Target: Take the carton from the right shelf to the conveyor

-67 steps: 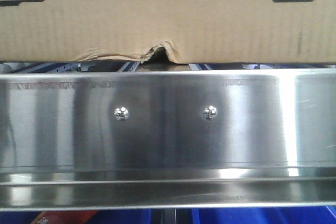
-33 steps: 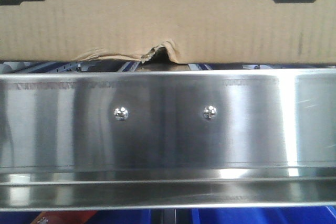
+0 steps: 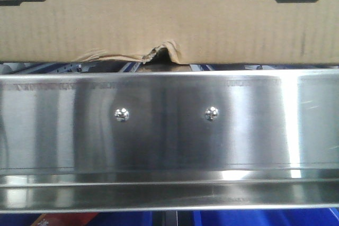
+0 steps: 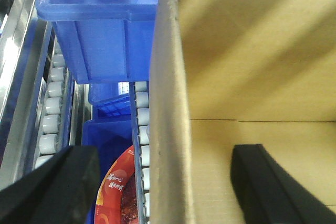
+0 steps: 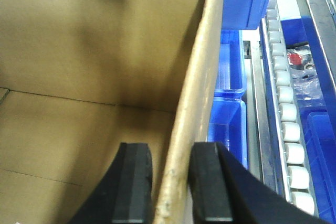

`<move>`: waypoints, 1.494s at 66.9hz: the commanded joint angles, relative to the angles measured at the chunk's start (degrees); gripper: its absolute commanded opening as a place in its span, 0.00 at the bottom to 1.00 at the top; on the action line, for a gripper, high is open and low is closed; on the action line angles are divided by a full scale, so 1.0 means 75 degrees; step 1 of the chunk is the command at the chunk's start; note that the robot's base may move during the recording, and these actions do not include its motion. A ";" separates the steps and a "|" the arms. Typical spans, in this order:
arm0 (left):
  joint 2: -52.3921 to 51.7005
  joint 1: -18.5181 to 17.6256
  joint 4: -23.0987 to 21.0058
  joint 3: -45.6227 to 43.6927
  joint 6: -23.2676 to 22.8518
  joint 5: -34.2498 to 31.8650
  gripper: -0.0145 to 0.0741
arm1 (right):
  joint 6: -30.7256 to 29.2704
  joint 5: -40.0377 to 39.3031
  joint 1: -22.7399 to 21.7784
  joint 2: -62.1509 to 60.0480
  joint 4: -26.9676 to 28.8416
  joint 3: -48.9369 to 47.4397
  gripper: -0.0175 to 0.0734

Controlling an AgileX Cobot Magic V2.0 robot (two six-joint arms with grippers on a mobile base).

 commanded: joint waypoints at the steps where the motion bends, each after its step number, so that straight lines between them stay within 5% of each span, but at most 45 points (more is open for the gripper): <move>1: 0.0013 -0.0019 -0.0031 -0.0040 -0.0072 -0.0070 0.61 | 0.0023 -0.0186 -0.0015 -0.0051 -0.0117 0.0012 0.11; 14: 0.0013 -0.0019 -0.0267 -0.0040 -0.0072 -0.0070 0.50 | 0.0023 -0.0186 -0.0015 -0.0051 -0.0117 0.0012 0.11; 29: 0.0013 -0.0019 -0.0607 -0.0040 0.0190 -0.0070 0.12 | 0.0023 -0.0186 -0.0015 -0.0051 -0.0117 0.0012 0.11; 100: -0.1598 -0.0019 -0.0767 -0.0392 -0.0056 -0.0070 0.14 | 0.0023 -0.0186 0.0001 -0.0518 0.0264 -0.0948 0.11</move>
